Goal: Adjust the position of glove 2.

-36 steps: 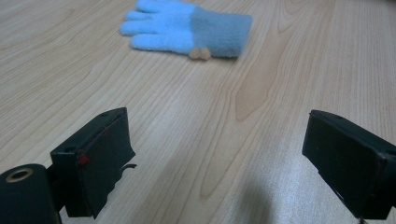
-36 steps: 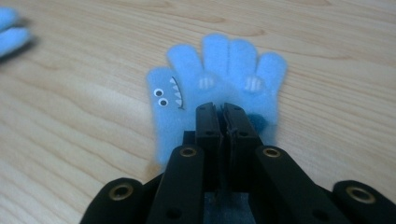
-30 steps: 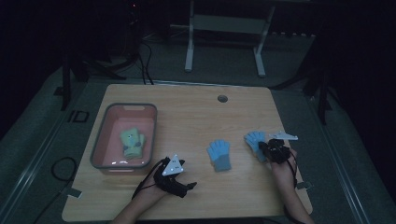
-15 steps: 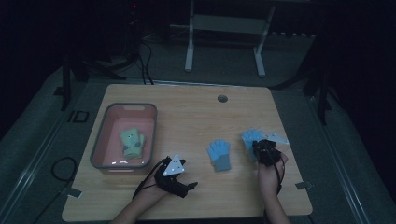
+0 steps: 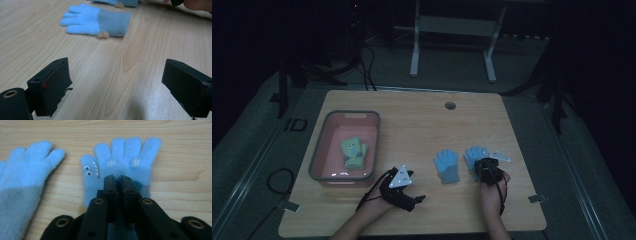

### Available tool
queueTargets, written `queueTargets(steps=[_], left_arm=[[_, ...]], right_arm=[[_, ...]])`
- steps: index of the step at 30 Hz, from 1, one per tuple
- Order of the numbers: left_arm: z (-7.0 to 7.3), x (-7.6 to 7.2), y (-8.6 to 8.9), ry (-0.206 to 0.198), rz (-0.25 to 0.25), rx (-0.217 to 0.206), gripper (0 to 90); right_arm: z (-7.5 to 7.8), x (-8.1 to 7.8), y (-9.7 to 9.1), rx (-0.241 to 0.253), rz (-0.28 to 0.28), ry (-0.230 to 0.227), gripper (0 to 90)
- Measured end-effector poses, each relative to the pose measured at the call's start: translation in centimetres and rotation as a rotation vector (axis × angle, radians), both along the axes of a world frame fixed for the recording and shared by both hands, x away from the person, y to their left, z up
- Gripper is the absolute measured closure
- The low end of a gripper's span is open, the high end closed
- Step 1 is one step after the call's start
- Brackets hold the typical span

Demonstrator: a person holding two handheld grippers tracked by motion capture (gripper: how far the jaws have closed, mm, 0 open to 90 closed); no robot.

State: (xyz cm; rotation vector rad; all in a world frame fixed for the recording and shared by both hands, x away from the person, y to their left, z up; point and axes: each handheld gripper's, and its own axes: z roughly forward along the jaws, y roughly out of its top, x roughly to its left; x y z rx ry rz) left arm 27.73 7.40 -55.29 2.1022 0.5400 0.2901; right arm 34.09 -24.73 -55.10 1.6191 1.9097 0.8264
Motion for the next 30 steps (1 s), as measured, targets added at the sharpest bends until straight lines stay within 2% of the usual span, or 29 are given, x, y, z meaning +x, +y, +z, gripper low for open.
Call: queueTargets(steps=[7,10,12,14,16,17,18,21,22,24,29,30], left_arm=[[0.0,0.1,0.1,-0.005,0.007,0.003,8.4],[-0.1,0.1,0.1,-0.007,0.013,0.009,8.4],[-0.1,0.1,0.0,-0.011,0.015,0.015,8.4],[-0.2,0.1,-0.1,-0.009,0.012,0.016,8.4],[-0.3,0.0,-0.3,-0.007,0.009,0.023,8.4],[-0.4,0.0,-0.3,-0.008,0.008,0.027,8.4],[-0.4,0.0,-0.3,-0.008,0.008,0.027,8.4],[-0.3,-0.1,-0.3,-0.006,0.017,0.024,8.4],[-0.3,-0.1,-0.3,-0.007,0.019,0.023,8.4],[-0.4,-0.2,-0.2,-0.010,0.022,0.024,8.4],[-0.4,-0.3,0.1,-0.013,0.034,0.027,8.4],[-0.4,-0.3,0.1,-0.015,0.034,0.027,8.4]], right_arm=[[0.9,0.1,-0.5,-0.004,0.075,0.017,71.4],[1.3,0.3,-1.0,0.017,0.129,0.047,69.5],[1.7,0.5,-1.3,-0.005,0.167,0.064,67.6],[2.0,0.6,-1.8,-0.025,0.197,0.060,66.9],[2.3,0.7,-2.3,-0.024,0.244,0.058,64.9],[2.4,0.7,-2.5,-0.038,0.248,0.055,65.0],[2.4,0.7,-2.5,-0.038,0.248,0.055,65.0],[2.6,1.0,-3.6,-0.013,0.318,0.052,63.9],[2.6,1.1,-3.8,-0.025,0.330,0.050,63.9],[2.6,1.3,-4.2,-0.019,0.361,0.034,63.9],[2.6,1.7,-5.1,-0.021,0.393,0.016,64.1],[2.6,1.8,-5.2,-0.023,0.416,0.009,64.1]])
